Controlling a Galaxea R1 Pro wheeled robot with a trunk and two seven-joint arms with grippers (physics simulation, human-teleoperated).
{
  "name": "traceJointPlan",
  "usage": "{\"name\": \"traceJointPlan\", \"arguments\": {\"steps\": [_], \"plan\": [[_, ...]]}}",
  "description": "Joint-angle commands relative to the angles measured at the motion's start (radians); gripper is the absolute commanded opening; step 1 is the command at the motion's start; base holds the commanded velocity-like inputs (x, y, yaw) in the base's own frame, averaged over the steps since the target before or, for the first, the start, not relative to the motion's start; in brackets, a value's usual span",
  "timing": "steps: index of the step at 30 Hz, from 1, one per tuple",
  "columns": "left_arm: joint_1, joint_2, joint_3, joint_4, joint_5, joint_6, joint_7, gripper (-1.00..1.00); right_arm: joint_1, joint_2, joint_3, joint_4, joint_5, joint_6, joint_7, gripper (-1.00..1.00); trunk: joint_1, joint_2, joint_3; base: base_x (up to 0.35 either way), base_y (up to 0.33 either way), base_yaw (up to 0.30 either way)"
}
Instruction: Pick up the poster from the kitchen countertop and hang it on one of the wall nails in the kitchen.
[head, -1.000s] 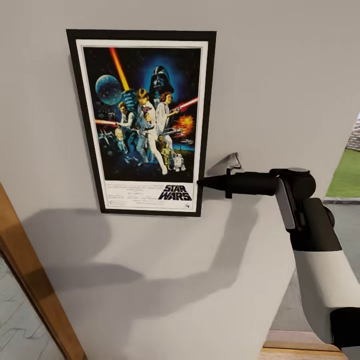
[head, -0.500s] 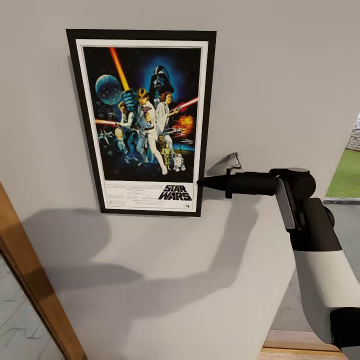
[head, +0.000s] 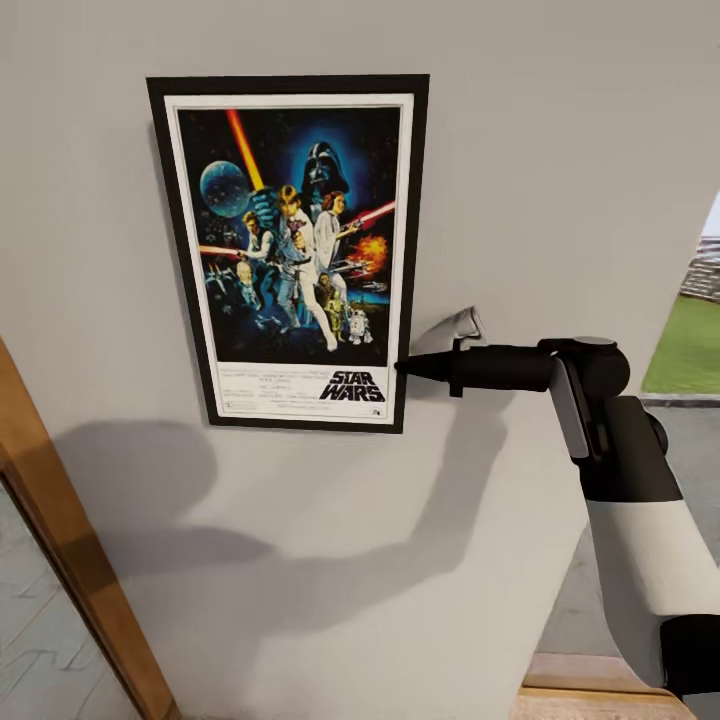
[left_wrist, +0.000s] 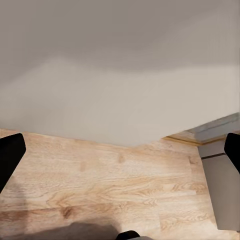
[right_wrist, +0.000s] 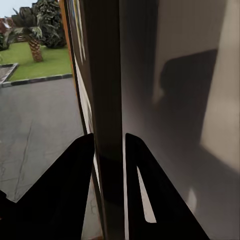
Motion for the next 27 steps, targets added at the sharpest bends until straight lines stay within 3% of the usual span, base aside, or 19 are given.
{"name": "traceJointPlan", "arguments": {"steps": [1, 27], "plan": [[0.000, 0.000, 0.008, 0.001, -0.011, -0.010, -0.001, 1.00, 0.000, -0.001, 0.001, 0.000, -0.006, 0.007, 0.000, -1.00, 0.000, -0.001, 0.000, -0.016, 0.000, 0.000], [0.000, 0.001, 0.008, 0.000, -0.011, -0.010, -0.001, 1.00, 0.000, -0.001, 0.001, 0.000, -0.007, 0.007, 0.000, -1.00, 0.000, -0.001, 0.000, -0.002, 0.000, 0.000]]}}
